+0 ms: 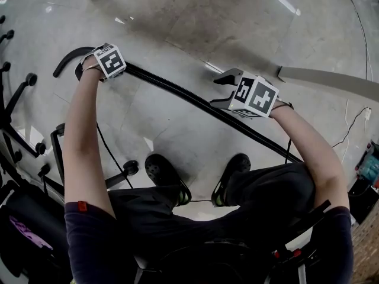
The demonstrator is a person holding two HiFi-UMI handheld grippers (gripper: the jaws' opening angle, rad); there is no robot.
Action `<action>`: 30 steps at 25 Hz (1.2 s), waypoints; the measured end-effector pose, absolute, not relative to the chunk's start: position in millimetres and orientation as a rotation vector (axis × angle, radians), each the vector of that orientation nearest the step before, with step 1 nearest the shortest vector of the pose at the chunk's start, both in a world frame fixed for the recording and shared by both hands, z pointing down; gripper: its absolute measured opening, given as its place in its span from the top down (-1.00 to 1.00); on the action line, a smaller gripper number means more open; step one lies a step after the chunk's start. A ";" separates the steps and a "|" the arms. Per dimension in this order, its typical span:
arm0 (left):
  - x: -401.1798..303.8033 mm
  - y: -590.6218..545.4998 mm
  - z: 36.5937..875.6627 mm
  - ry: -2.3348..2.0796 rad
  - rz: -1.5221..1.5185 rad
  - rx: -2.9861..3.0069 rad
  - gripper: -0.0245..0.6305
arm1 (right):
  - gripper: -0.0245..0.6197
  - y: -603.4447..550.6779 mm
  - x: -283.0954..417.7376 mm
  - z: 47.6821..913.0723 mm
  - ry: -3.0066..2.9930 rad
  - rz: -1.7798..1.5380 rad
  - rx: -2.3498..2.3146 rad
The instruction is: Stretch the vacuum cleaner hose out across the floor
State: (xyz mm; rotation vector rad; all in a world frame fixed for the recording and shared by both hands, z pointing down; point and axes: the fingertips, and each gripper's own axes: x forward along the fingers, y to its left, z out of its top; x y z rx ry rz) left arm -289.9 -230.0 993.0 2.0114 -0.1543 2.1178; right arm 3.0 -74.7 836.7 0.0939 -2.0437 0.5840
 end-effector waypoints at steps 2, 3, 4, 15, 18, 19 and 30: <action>-290.2 -231.3 992.6 -0.151 2.117 2.005 -0.37 | 0.12 -81.0 -5.0 838.2 -2.053 0.594 0.115; -290.8 -231.8 991.3 -0.152 2.114 2.002 -0.37 | 0.12 -83.9 -10.2 840.8 -2.054 0.599 0.120; -291.4 -232.1 989.7 -0.154 2.111 2.000 -0.37 | 0.12 -86.5 -14.8 844.6 -2.047 0.600 0.121; -274.7 -208.3 979.4 0.078 2.151 2.115 -0.37 | 0.91 -93.4 -52.6 868.3 -1.958 0.495 -0.011; -268.5 -206.0 964.1 0.144 2.121 2.128 -0.39 | 0.91 -98.2 -57.0 865.6 -1.967 0.503 0.004; -264.4 -203.4 959.7 0.156 2.083 2.135 -0.59 | 0.91 -98.0 -56.9 865.3 -1.966 0.505 0.003; -274.4 -218.9 939.7 -0.002 2.058 2.124 -0.68 | 0.91 -112.2 -38.9 851.8 -1.984 0.493 0.096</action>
